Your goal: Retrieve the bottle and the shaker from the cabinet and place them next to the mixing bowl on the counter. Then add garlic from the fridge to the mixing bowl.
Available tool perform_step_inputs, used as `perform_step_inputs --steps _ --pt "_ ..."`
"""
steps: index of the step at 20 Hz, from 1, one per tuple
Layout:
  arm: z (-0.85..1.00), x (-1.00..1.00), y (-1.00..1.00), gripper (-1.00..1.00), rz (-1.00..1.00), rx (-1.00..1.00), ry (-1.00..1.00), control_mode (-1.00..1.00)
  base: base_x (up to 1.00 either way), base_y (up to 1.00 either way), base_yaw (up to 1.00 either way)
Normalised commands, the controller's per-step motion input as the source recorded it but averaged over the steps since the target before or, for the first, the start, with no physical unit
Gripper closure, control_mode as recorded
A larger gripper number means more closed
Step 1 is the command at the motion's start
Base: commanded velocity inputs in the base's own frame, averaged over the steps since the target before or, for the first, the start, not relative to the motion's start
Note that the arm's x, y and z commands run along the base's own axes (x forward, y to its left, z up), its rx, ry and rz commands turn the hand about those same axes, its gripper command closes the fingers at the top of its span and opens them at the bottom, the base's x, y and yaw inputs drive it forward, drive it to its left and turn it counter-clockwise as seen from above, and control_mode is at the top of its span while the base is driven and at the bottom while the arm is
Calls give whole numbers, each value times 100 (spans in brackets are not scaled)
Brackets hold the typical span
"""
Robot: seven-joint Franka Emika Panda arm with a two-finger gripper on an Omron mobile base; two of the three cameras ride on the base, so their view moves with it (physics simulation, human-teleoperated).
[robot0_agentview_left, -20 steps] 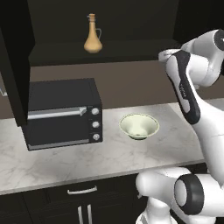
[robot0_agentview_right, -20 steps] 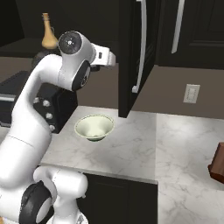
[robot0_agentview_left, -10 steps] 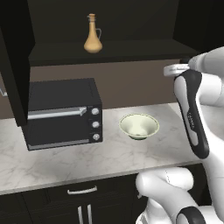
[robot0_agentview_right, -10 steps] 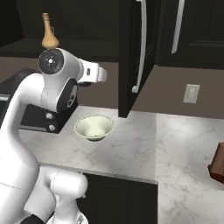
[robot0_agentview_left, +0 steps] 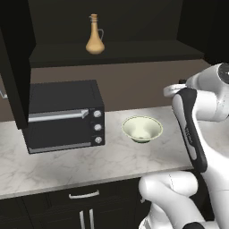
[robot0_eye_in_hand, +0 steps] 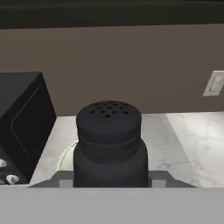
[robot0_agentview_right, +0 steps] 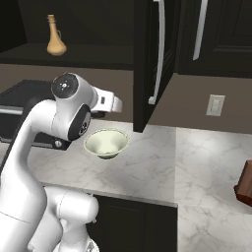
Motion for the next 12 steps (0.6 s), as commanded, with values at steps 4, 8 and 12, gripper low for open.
perform_step_inputs --steps 4,8,12 --pt "-82 11 -15 100 -2 0 6 -100 0 0 0" --pt "-86 20 -18 100 -2 0 5 -100 0 0 0" --pt "-52 46 -24 100 -1 0 3 -100 0 0 0"
